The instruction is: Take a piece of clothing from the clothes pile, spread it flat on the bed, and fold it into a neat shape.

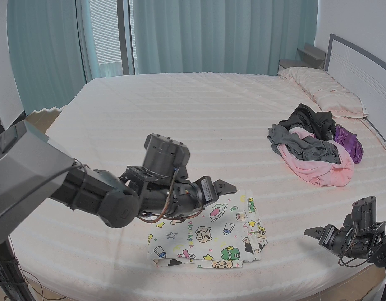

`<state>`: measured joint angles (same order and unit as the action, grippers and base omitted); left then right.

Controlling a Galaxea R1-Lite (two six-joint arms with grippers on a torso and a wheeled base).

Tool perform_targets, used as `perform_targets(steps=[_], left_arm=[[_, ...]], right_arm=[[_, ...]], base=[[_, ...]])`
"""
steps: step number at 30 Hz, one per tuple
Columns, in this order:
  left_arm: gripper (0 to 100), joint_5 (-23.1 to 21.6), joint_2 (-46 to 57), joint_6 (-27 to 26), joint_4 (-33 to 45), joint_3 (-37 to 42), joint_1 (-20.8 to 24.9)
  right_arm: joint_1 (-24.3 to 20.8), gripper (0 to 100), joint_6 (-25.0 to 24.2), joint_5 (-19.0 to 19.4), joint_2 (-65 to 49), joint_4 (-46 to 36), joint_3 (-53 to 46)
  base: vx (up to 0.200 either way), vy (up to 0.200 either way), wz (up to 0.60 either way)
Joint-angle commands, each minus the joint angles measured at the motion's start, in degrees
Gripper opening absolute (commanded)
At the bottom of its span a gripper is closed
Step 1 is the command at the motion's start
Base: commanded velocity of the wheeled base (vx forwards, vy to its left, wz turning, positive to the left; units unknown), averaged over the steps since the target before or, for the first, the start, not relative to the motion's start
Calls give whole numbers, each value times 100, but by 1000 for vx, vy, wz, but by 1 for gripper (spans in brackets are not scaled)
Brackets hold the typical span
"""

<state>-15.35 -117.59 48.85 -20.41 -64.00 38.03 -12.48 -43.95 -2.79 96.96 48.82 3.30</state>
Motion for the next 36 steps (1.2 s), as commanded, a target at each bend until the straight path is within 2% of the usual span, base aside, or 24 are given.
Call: perform_targets(steps=[1, 2, 5, 6, 11, 14, 18, 23, 29, 33, 36], left_arm=[[100, -21, 887, 28, -7, 924, -499], [100, -30, 1221, 20, -16, 1425, -639], [100, 5, 1581, 20, -25, 2093, -859], [100, -3, 1748, 37, -25, 2419, -982], [100, -30, 2091, 151, -34, 3289, -1140], [100, -38, 2214, 222, -104, 3508, -1149], [100, -56, 2372, 626, -948, 4089, -1158], [100, -82, 2276, 705, -1835, 4519, -1334], [100, -372, 2153, 705, -1906, 4590, -1703], [100, -434, 2091, 696, -1923, 4633, -1729], [100, -434, 2003, 687, -1923, 4642, -1729]], right_arm=[[-44, 100, -149, 59, -64, 4, 4], [-167, 100, -202, 165, -55, 13, 21], [-404, 100, -272, 332, -20, 22, 135], [-606, 100, -299, 376, 16, 13, 259], [-1195, 100, -334, 473, 341, 4, 645], [-1344, 100, -334, 534, 587, 4, 856], [-1634, 100, -272, 692, 1228, 4, 1401], [-1661, 100, -97, 815, 1782, -4, 1823], [-1661, 100, 88, 824, 2081, 13, 2078], [-1661, 100, 88, 815, 2142, 13, 2139], [-1652, 100, 88, 815, 2142, 13, 2139]], base=[[0, 0, 0], [0, 0, 0], [0, 0, 0], [0, 0, 0], [-120, 0, 0], [0, 0, 0], [0, 0, 0], [0, 0, 0], [0, 167, 0], [0, 200, 0], [0, 0, 0]])
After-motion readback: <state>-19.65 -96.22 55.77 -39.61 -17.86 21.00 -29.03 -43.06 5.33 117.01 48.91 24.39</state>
